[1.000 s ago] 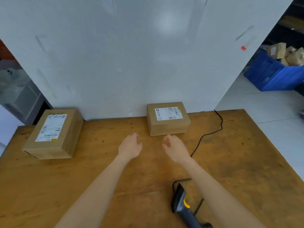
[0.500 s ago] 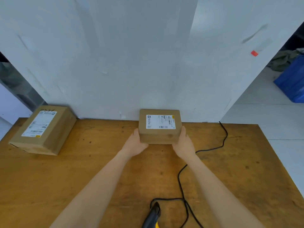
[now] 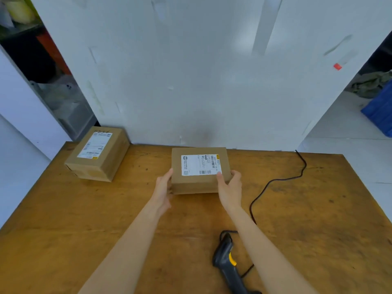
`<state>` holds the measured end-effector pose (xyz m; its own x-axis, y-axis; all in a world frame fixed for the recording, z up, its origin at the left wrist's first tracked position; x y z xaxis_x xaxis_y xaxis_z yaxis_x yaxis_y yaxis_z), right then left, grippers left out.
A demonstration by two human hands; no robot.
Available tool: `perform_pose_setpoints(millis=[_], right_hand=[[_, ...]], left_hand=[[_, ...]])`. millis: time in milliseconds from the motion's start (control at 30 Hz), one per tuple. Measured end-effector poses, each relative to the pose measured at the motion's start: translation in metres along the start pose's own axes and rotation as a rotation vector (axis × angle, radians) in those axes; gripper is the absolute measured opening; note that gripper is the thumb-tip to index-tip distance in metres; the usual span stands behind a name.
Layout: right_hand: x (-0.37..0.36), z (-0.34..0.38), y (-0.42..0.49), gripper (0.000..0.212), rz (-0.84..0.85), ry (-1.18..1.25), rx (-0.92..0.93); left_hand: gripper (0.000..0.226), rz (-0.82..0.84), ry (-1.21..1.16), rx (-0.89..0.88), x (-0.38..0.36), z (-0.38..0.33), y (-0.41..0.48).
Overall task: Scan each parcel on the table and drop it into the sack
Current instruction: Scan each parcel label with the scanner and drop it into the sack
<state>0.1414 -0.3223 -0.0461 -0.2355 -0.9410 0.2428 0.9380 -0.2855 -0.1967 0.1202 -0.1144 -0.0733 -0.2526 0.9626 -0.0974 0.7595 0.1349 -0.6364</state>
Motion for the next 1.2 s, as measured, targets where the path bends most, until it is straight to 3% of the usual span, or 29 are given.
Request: perform_pose_setpoints(millis=[167,300,633,833,933,1067,1200], right_hand=[[-0.049,0.023,-0.067,0.056,-0.071,0.149,0.116],[-0.091,0.039,-0.118,0.054,-0.019,0.19,0.216],[-0.123,0.043,-0.186,0.038,0.111,0.184,0.304],[-0.113,0.046,-0.187,0.029,0.235,0.182,0.293],[-0.104,0.042,-0.186,0.026,0.221,0.237,0.265],[-0.096,0.035,-0.183,0.029,0.264,0.313,0.23],[-0.093,0.029,-0.177,0.044,0.36,0.353,0.126]], left_hand=[[0.104,0.141,-0.025,0.17,0.077,0.031,-0.041],[0.12,0.301,-0.129,0.229,0.132,0.059,-0.075],[0.086,0.279,-0.378,0.142,0.201,0.099,-0.117],[0.073,0.49,-0.249,0.151,0.194,0.106,-0.119],[0.081,0.469,-0.109,0.128,0.19,0.108,-0.119],[0.116,0.425,0.204,0.053,0.184,0.104,-0.118],[0.104,0.445,0.259,0.043,0.178,0.103,-0.113]])
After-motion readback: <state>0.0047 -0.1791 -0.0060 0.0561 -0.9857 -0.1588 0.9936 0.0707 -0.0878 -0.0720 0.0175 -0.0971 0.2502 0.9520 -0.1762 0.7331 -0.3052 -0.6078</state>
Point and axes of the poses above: each hand's wrist, its own y-axis towards the middle knuckle, its own x-axis out of the back of the hand, z = x × y, the point moved 4 cm from there along y, towards the middle knuckle, and after that the axes turned 9 degrees about y, right-handed, at the moved point
